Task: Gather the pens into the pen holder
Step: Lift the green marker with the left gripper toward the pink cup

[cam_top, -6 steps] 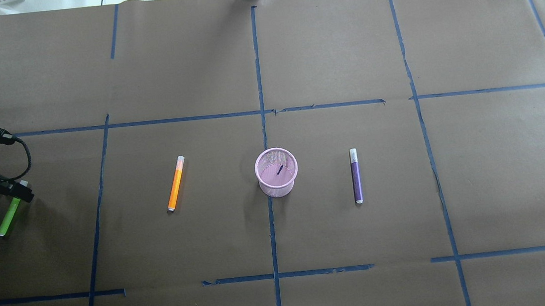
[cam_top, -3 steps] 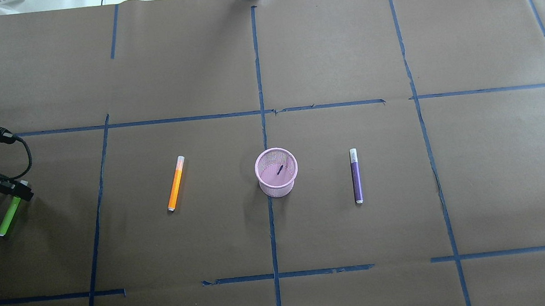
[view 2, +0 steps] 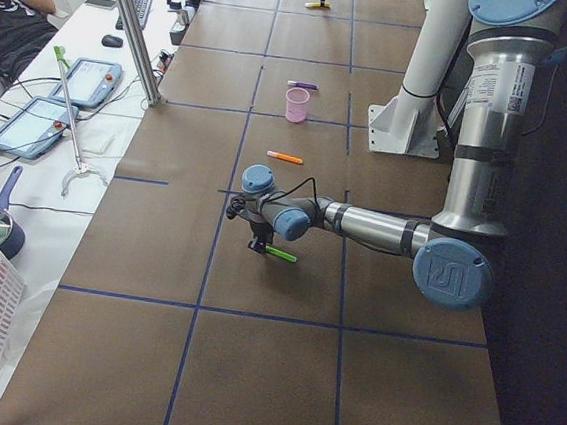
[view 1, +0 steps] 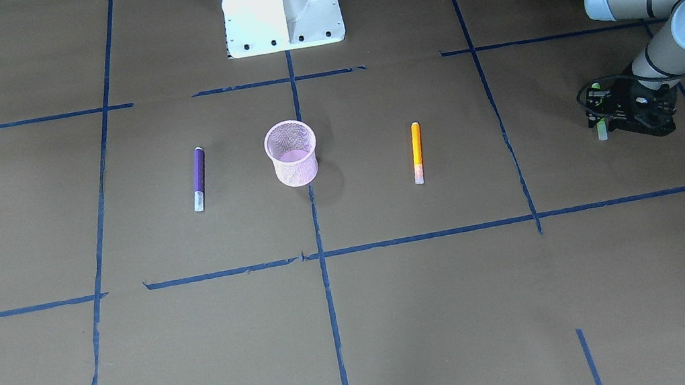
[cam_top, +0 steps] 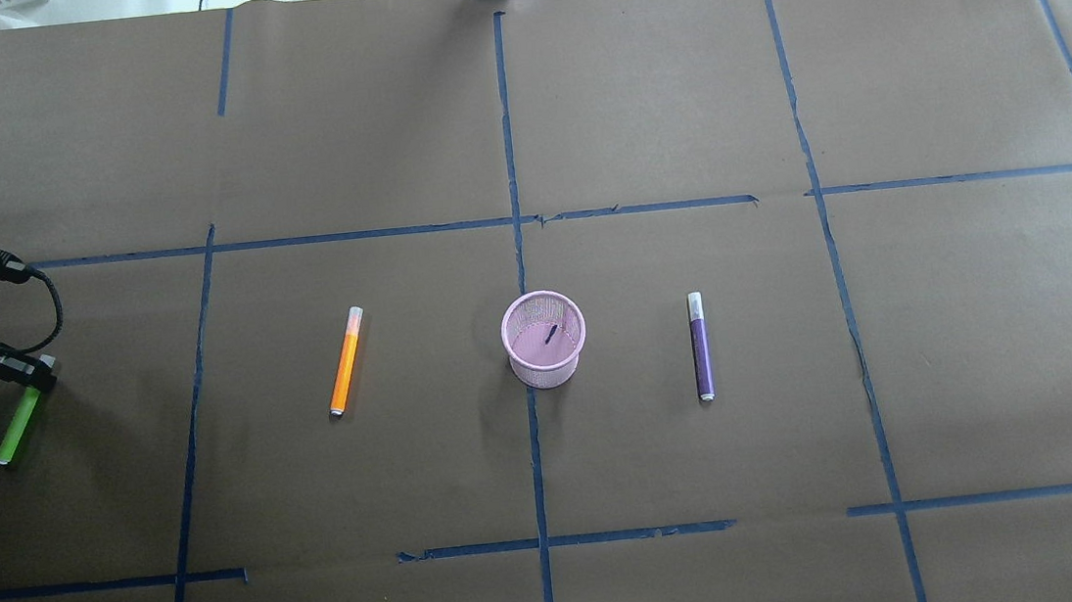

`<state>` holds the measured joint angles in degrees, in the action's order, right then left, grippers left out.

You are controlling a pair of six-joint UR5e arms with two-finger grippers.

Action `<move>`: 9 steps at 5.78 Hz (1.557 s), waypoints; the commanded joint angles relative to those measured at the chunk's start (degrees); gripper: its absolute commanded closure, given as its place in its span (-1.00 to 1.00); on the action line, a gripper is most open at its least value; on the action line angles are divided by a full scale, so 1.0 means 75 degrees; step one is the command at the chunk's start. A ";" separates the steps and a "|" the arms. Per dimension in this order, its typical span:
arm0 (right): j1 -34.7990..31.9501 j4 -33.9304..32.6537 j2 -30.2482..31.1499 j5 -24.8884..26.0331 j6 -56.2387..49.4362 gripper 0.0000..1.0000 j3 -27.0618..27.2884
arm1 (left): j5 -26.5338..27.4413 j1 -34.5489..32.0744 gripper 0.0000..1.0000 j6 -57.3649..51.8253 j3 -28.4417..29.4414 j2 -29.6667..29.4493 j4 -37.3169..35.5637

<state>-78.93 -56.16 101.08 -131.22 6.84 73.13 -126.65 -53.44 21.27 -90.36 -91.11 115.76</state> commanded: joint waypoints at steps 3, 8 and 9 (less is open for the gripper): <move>0.0000 0.0000 -0.0001 -0.0012 0.0003 -1.00 0.0000 | -0.0092 -0.0012 1.00 -0.0046 -0.0359 -0.0028 -0.0059; 0.0000 0.0000 -0.0001 -0.0082 -0.0009 -1.00 -0.0012 | -0.0211 -0.0422 1.00 0.0615 -0.1136 -0.2679 -0.0865; 0.0000 0.0000 -0.0001 -0.0082 -0.0009 -1.00 -0.0023 | -0.0199 -0.0364 1.00 0.1503 -0.1148 -0.3465 -0.0856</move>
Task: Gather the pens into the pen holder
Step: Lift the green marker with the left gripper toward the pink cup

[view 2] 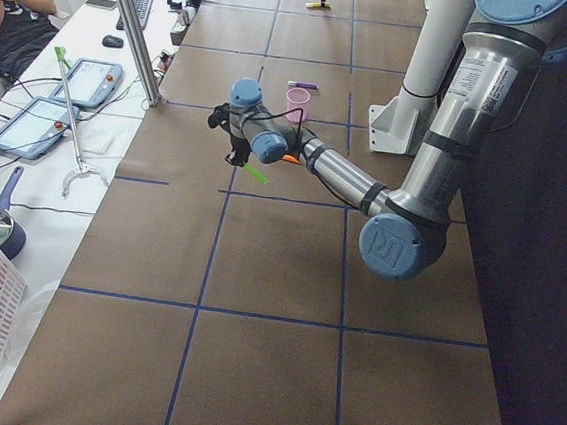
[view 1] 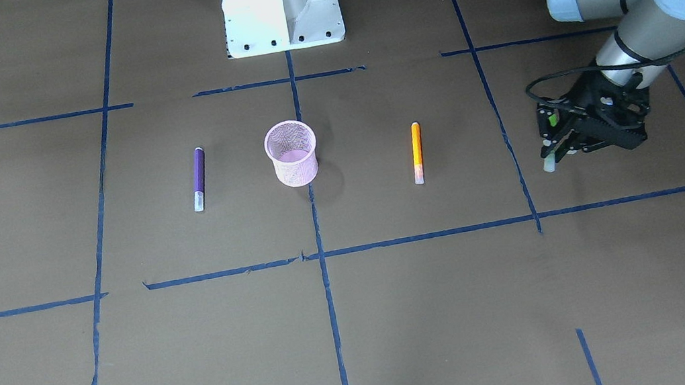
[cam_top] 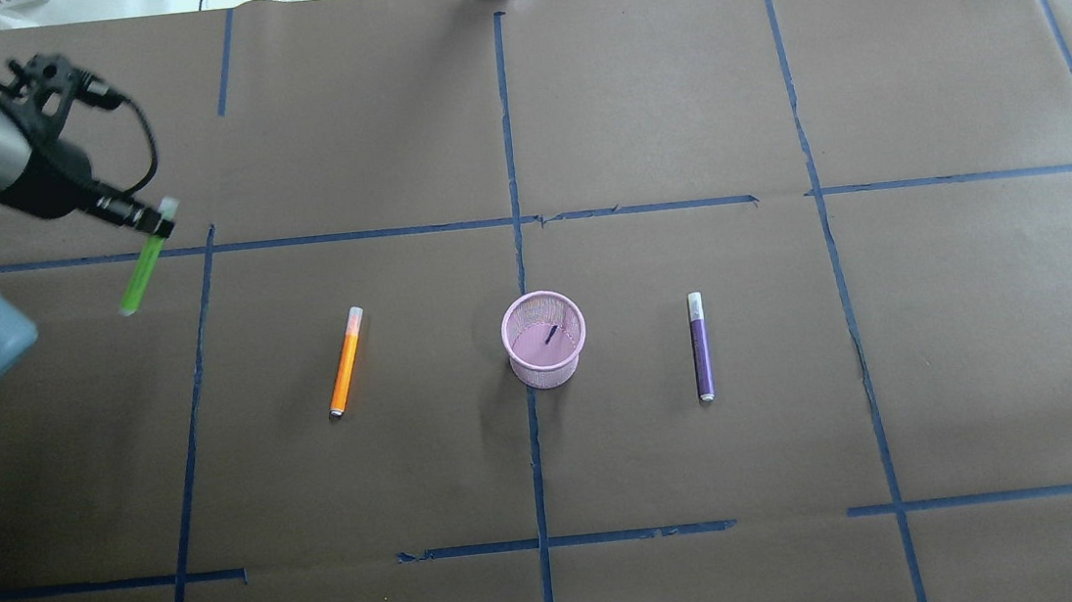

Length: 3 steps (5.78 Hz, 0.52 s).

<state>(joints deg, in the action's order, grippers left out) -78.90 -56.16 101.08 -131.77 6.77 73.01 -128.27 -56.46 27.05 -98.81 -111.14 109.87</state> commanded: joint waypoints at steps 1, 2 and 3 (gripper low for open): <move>-0.0003 0.0000 0.0000 -0.0008 -0.0001 -1.00 -0.0008 | 0.0005 0.0168 1.00 0.1692 -0.0021 -0.1394 -0.0013; -0.0003 0.0011 0.0000 -0.0008 -0.0001 -1.00 -0.0008 | 0.0480 0.0447 1.00 0.2653 -0.0010 -0.1957 0.0232; -0.0003 0.0035 0.0011 -0.0078 -0.0001 -1.00 -0.0008 | 0.1668 0.1227 1.00 0.3405 0.0037 -0.2009 0.1324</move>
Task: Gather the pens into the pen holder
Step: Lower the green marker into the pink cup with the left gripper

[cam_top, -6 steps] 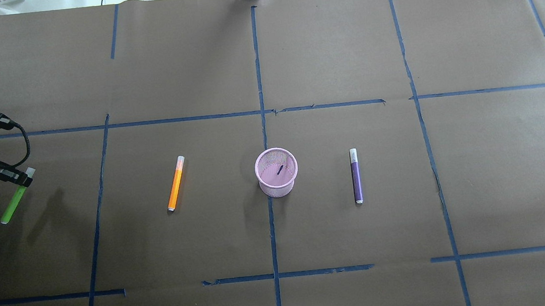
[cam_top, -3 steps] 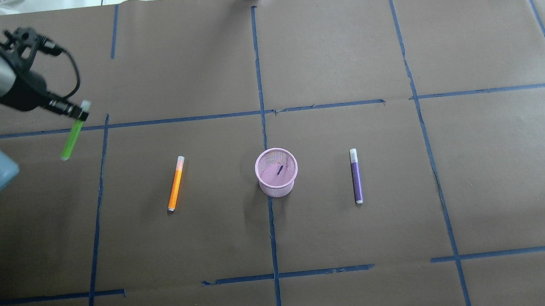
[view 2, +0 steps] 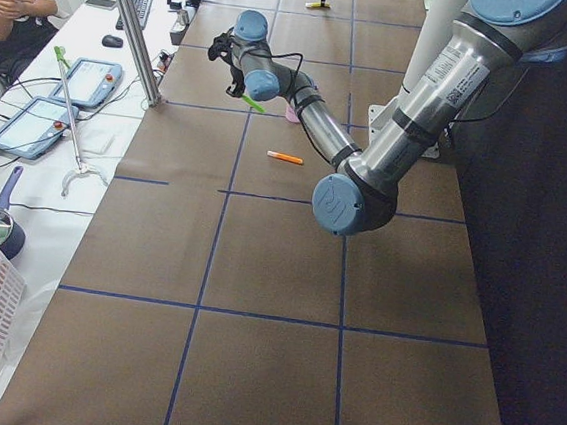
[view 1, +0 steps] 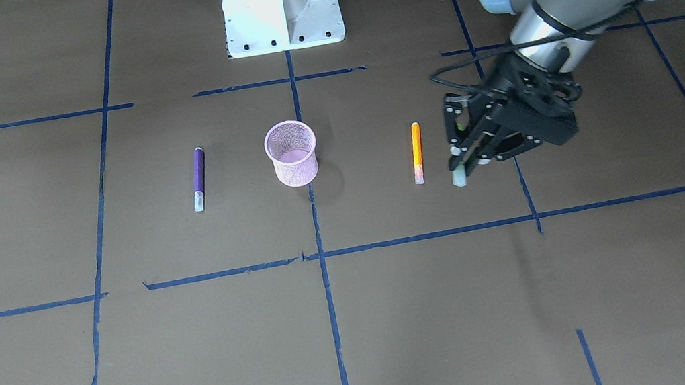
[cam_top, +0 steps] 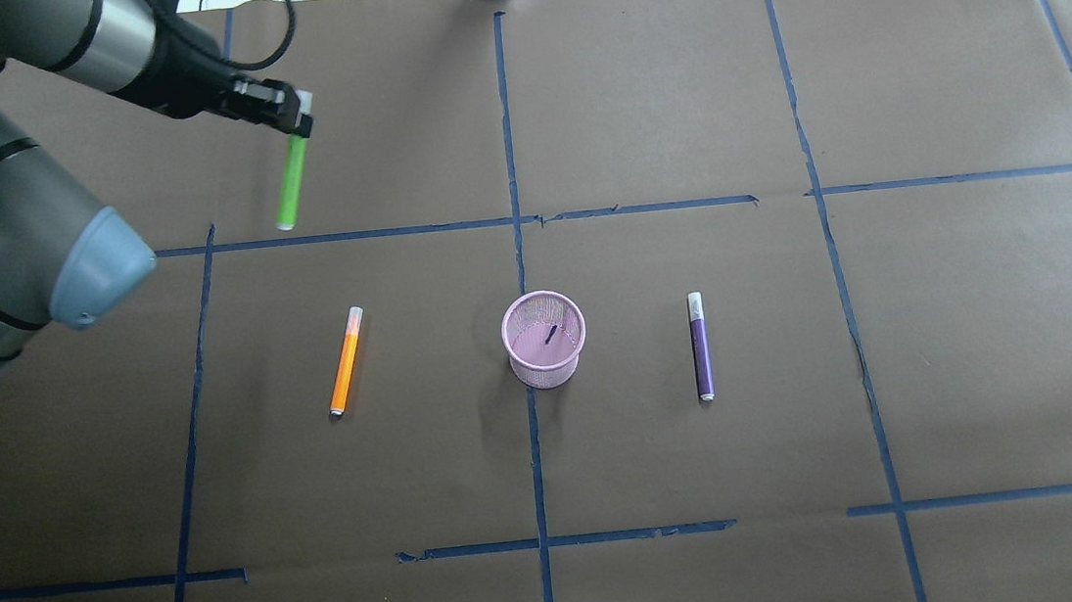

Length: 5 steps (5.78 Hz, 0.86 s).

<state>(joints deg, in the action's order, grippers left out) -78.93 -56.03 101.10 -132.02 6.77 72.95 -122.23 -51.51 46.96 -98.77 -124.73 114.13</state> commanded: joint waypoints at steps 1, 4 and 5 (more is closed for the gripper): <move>0.0000 0.0029 0.0009 -0.0035 -0.0023 -1.00 0.0000 | 0.2198 0.1434 1.00 0.1420 0.0136 -0.0162 0.2009; 0.0000 0.0029 0.0009 -0.0035 -0.0035 -1.00 0.0000 | 0.4067 0.3206 1.00 0.1450 0.0219 0.0060 0.3635; 0.0000 0.0041 0.0009 -0.0035 -0.0058 -1.00 0.0011 | 0.4979 0.3746 1.00 0.1438 0.0312 0.0107 0.4044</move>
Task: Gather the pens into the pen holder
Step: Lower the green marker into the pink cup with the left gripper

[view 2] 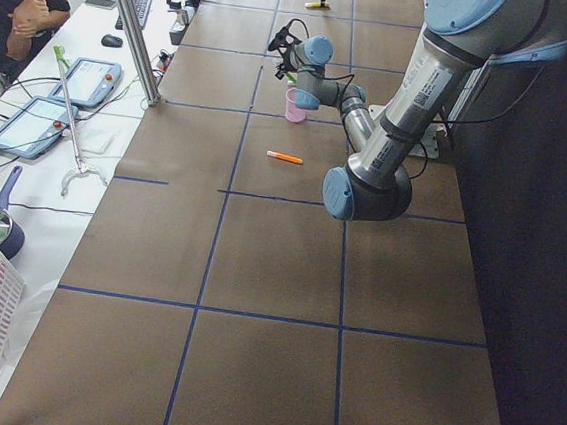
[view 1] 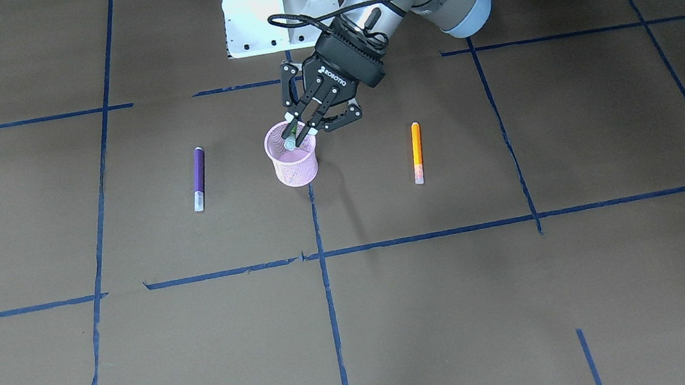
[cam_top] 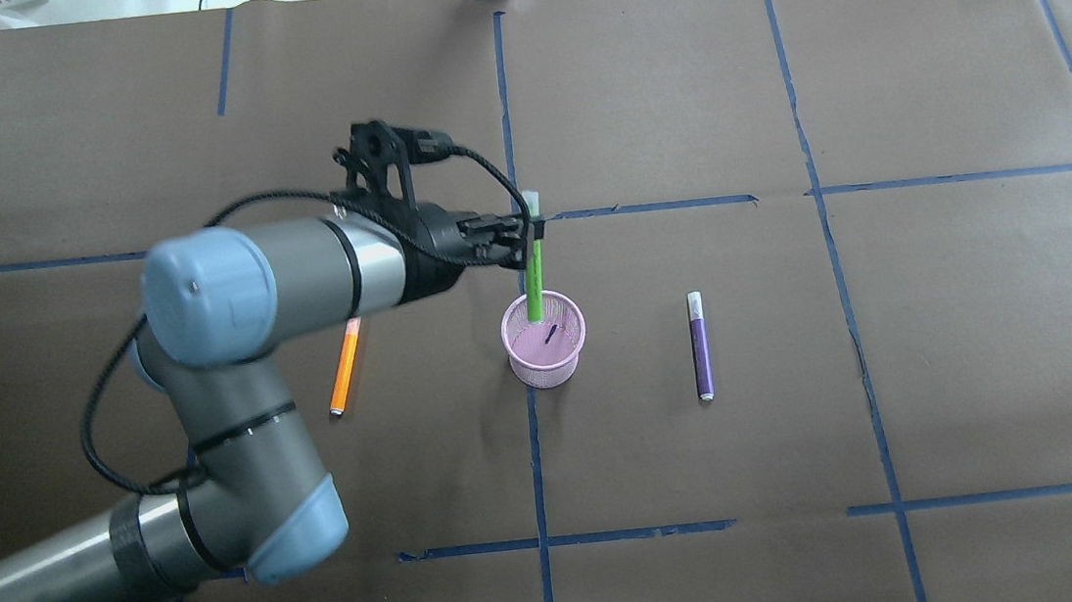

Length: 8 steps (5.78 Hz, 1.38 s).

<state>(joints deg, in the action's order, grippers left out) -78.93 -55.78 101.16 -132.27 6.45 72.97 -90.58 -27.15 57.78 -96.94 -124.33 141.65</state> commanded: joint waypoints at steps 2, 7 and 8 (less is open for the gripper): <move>0.0000 0.0008 0.0000 0.0000 -0.0016 -1.00 0.0009 | 0.1210 0.0492 1.00 -0.0075 0.0431 0.0089 0.0905; 0.0000 -0.0004 0.0000 0.0000 -0.0005 -1.00 0.0009 | 0.1460 0.0573 1.00 -0.0052 0.1649 0.0101 0.2250; 0.0000 -0.0004 0.0000 0.0000 0.0007 -1.00 0.0009 | 0.1460 0.0585 1.00 -0.0028 0.1640 0.0101 0.2265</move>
<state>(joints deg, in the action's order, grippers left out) -78.93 -55.79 101.16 -132.28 6.44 73.04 -79.64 -22.92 57.42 -85.06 -123.58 157.81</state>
